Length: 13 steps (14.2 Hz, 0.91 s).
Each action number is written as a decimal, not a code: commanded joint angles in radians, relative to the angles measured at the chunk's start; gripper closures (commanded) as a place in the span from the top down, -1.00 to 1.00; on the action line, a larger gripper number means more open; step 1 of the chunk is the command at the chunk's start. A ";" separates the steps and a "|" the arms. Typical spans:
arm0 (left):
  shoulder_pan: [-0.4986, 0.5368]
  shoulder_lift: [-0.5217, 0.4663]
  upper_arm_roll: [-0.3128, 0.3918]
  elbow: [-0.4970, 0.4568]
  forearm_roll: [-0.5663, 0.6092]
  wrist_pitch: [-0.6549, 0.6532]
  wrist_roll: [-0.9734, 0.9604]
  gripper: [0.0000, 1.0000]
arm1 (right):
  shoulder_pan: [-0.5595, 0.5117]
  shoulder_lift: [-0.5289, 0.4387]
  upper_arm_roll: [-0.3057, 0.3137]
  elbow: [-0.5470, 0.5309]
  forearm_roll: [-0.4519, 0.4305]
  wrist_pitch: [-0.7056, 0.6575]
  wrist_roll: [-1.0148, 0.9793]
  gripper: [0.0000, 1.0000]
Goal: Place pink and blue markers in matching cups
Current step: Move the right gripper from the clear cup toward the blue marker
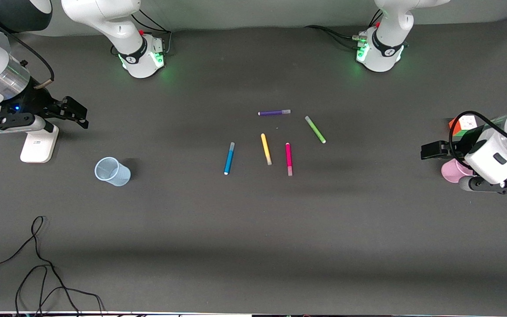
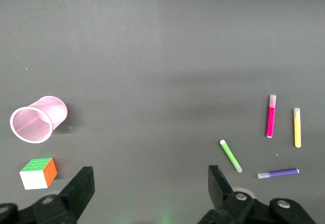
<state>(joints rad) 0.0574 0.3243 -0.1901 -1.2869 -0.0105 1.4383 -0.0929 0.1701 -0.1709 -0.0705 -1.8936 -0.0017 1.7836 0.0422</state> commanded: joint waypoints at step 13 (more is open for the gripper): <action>-0.019 -0.234 0.009 -0.328 0.012 0.243 0.016 1.00 | 0.003 0.226 0.115 0.189 0.064 -0.081 0.057 1.00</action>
<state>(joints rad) 0.0481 0.1677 -0.1924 -1.5177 -0.0099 1.6271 -0.0926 0.1732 -0.0416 0.0210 -1.8090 0.0219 1.7474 0.0555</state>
